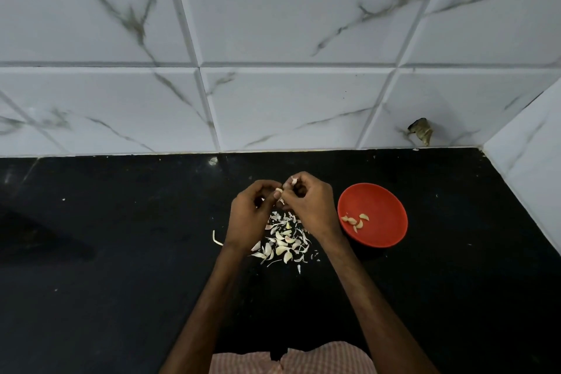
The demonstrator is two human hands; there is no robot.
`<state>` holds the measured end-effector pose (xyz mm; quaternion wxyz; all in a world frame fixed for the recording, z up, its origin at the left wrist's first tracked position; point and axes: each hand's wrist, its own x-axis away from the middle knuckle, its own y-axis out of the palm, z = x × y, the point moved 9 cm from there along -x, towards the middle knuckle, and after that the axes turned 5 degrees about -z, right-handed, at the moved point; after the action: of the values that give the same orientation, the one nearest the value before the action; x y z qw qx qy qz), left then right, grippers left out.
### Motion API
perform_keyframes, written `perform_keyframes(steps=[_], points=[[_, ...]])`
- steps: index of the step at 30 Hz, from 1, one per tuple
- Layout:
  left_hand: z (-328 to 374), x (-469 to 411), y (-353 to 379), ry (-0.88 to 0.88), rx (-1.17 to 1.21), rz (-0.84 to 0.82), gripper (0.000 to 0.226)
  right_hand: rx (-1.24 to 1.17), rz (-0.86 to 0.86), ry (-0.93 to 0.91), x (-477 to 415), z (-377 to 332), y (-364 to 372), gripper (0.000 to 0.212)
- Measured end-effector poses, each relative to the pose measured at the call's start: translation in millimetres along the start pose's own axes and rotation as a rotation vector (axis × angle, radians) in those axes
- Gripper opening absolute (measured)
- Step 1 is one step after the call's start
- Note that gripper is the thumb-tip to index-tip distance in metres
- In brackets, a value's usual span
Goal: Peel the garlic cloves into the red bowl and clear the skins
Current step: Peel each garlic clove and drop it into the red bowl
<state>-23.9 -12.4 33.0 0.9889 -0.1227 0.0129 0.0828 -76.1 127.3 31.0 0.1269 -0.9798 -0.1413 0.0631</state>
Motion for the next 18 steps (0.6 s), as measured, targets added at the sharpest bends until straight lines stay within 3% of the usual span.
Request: perform_keyframes(steps=[6, 9, 11, 14, 18], points=[[-16.3, -0.2, -3.6, -0.060, 0.266, 0.086, 0.011, -0.315, 0.053, 0.140, 7.0, 26.9, 5.8, 0.009], [-43.1, 2.1, -3.8, -0.165, 0.272, 0.125, 0.015, 0.047, -0.016, 0.145, 9.9, 48.3, 5.1, 0.004], [-60.9, 2.9, -3.2, -0.223, 0.243, 0.135, 0.015, 0.335, -0.109, 0.181, 13.1, 67.1, 13.0, 0.019], [-78.9, 1.0, 5.3, -0.263, 0.187, 0.132, 0.011, 0.585, -0.209, 0.238, 16.0, 90.4, 22.2, 0.028], [-84.7, -5.1, 19.9, -0.258, 0.062, 0.121, 0.005, 0.896, -0.301, 0.212, 14.4, 95.8, 29.4, 0.021]])
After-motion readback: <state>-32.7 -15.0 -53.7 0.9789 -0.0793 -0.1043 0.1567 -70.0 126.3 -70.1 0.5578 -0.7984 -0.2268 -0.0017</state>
